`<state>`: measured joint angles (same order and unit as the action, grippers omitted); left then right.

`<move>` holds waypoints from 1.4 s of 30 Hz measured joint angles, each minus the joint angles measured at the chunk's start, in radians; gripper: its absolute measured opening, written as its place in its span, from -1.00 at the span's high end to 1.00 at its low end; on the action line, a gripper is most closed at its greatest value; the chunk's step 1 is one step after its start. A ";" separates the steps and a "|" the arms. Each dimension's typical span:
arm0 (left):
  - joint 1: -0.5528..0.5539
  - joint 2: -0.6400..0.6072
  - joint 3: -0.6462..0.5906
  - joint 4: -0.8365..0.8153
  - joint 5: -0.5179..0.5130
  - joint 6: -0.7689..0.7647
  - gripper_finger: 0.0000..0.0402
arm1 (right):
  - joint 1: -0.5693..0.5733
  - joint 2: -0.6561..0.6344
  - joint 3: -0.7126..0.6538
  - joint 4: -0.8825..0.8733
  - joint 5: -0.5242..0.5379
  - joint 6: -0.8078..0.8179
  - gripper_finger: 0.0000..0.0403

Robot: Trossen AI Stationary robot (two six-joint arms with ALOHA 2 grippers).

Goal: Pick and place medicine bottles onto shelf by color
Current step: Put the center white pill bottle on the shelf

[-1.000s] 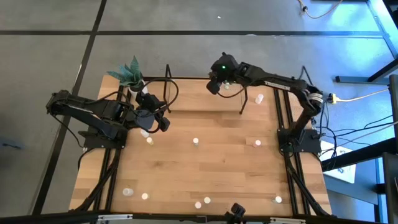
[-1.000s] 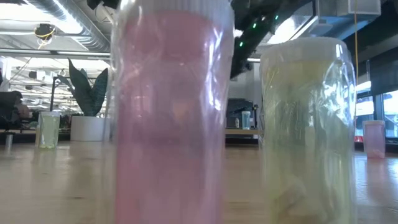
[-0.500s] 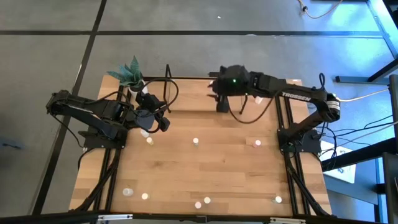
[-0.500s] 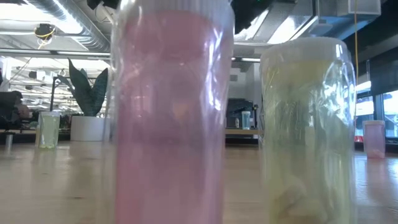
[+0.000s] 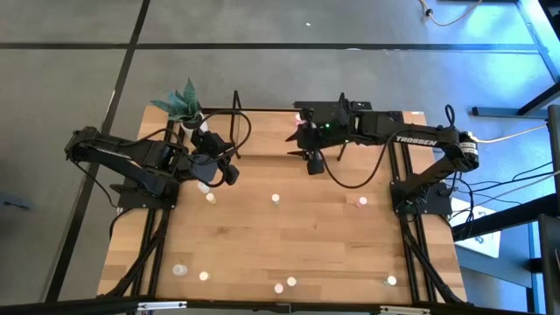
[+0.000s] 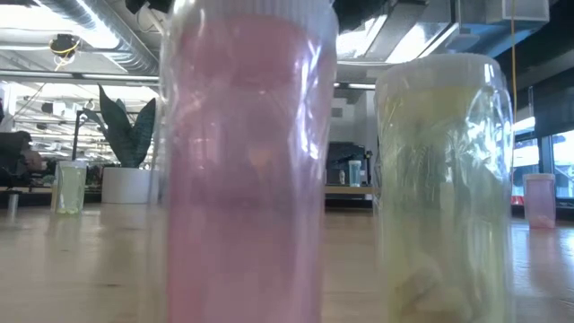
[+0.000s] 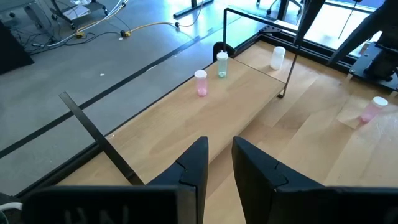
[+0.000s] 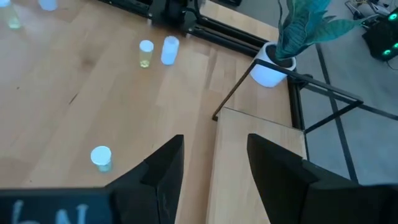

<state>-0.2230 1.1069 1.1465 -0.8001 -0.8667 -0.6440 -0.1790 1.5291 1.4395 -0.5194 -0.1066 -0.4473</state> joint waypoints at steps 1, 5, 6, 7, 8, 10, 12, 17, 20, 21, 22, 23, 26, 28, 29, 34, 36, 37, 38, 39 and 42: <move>0.000 0.000 0.000 0.000 -0.003 0.001 0.67 | 0.002 0.000 0.000 -0.001 0.000 0.000 0.11; -0.004 -0.007 0.000 0.000 0.063 0.087 0.67 | 0.008 0.000 0.000 -0.019 0.000 0.000 0.11; -0.011 -0.014 0.000 -0.001 0.116 0.141 0.67 | 0.008 0.000 0.000 -0.027 0.000 0.001 0.11; -0.017 -0.022 0.000 0.000 0.172 0.187 0.67 | 0.007 0.000 0.000 -0.035 0.000 0.001 0.11; -0.024 -0.027 0.000 0.000 0.223 0.222 0.67 | 0.007 0.000 0.000 -0.041 0.000 0.001 0.11; -0.042 -0.034 0.001 -0.001 0.307 0.277 0.67 | 0.007 0.000 0.000 -0.048 0.000 0.001 0.11; -0.064 -0.045 0.001 -0.009 0.374 0.331 0.67 | 0.007 0.000 0.000 -0.048 0.000 0.001 0.11; -0.113 -0.063 0.003 -0.128 0.507 0.334 0.67 | 0.007 0.000 0.000 -0.052 -0.041 0.001 0.11; -0.133 -0.063 0.003 -0.237 0.529 0.244 0.67 | 0.007 0.000 0.000 -0.053 -0.095 0.001 0.11; -0.139 -0.063 0.003 -0.270 0.543 0.214 0.67 | 0.007 0.000 0.000 -0.053 -0.108 0.000 0.11; -0.143 -0.063 0.003 -0.301 0.556 0.185 0.67 | 0.007 0.000 0.000 -0.055 -0.116 0.000 0.11; -0.146 -0.063 0.003 -0.334 0.566 0.155 0.67 | 0.006 0.000 0.000 -0.058 -0.122 0.000 0.11; -0.153 -0.063 0.003 -0.422 0.574 0.053 0.67 | 0.004 0.000 0.000 -0.067 -0.124 0.000 0.11; -0.158 -0.063 0.003 -0.477 0.589 -0.001 0.67 | 0.004 0.000 0.000 -0.077 -0.124 -0.001 0.11; -0.160 -0.063 0.003 -0.497 0.602 -0.019 0.67 | 0.004 0.000 0.000 -0.082 -0.124 -0.001 0.11; -0.166 -0.063 0.003 -0.547 0.622 -0.030 0.67 | 0.004 0.000 0.000 -0.088 -0.124 -0.002 0.11; -0.166 -0.063 0.003 -0.570 0.623 -0.012 0.67 | 0.004 0.000 0.000 -0.087 -0.124 -0.002 0.11; -0.166 -0.063 0.003 -0.580 0.622 -0.004 0.67 | 0.004 0.000 0.000 -0.087 -0.124 0.000 0.11; -0.166 -0.063 0.003 -0.590 0.622 -0.001 0.67 | 0.004 0.000 0.000 -0.084 -0.124 0.000 0.11; -0.166 -0.063 0.003 -0.600 0.622 -0.001 0.67 | 0.004 0.000 0.000 -0.080 -0.124 0.000 0.11; -0.166 -0.063 0.003 -0.624 0.622 -0.001 0.67 | 0.004 0.000 0.000 -0.077 -0.124 0.000 0.11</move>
<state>-0.3893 1.0443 1.1492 -1.4244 -0.2443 -0.6450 -0.1745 1.5291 1.4395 -0.5960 -0.2302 -0.4473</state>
